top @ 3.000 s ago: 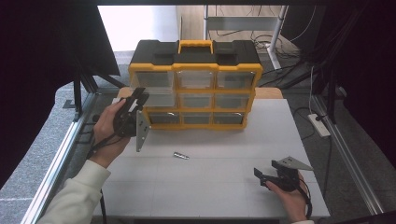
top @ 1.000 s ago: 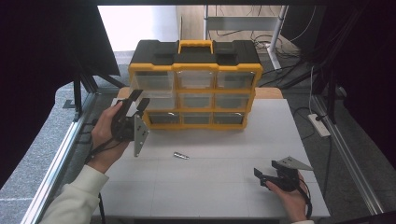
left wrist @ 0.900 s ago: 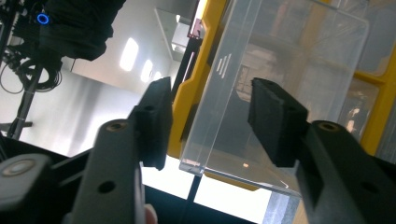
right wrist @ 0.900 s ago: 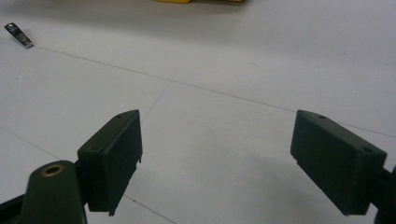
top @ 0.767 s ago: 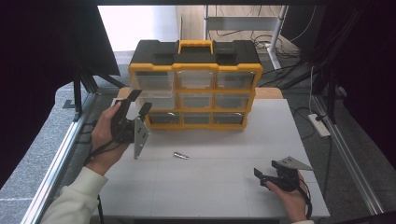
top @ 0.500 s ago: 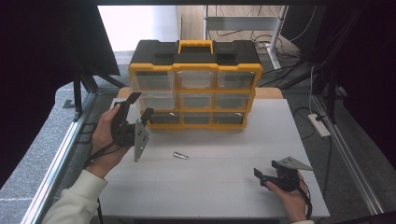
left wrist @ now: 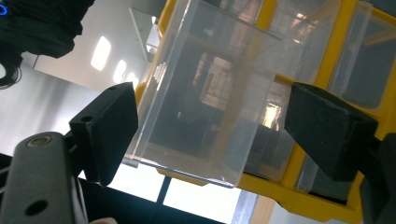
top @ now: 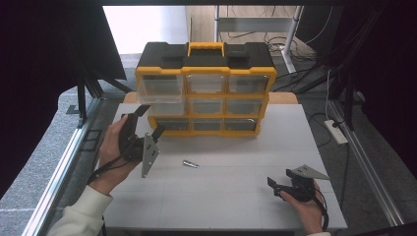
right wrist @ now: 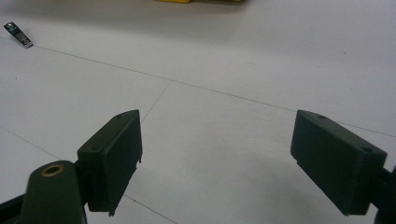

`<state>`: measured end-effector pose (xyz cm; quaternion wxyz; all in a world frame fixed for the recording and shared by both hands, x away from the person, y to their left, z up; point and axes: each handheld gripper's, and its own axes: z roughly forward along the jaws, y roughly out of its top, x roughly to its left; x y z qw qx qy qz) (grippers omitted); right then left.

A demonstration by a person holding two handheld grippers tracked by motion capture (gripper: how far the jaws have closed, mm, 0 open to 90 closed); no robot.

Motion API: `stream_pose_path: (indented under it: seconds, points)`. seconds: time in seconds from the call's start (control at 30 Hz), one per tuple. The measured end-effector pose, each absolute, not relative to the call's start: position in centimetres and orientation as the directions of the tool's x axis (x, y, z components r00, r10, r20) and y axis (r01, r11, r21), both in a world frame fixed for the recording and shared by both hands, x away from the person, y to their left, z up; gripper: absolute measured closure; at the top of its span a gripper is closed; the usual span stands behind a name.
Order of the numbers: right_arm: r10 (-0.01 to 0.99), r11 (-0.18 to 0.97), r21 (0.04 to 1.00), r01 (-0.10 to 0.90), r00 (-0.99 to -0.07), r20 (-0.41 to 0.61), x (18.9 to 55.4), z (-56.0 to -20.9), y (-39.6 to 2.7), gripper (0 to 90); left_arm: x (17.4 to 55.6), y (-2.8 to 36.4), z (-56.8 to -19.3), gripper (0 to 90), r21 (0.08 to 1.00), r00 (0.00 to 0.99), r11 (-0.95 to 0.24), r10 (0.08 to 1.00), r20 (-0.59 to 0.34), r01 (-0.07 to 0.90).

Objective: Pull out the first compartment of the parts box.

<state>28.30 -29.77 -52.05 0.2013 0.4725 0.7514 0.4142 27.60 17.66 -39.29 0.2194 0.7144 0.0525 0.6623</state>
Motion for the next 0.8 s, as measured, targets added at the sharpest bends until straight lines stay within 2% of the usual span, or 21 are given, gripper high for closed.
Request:
stream_pose_path:
  seconds: [0.8]
  points:
    - [0.878,0.211,0.813,0.543,-0.471,0.088,28.4,-52.1,-29.7,16.5,26.8,16.4,-42.1,17.0,0.397,0.255,-0.894,0.342,0.904,-0.208]
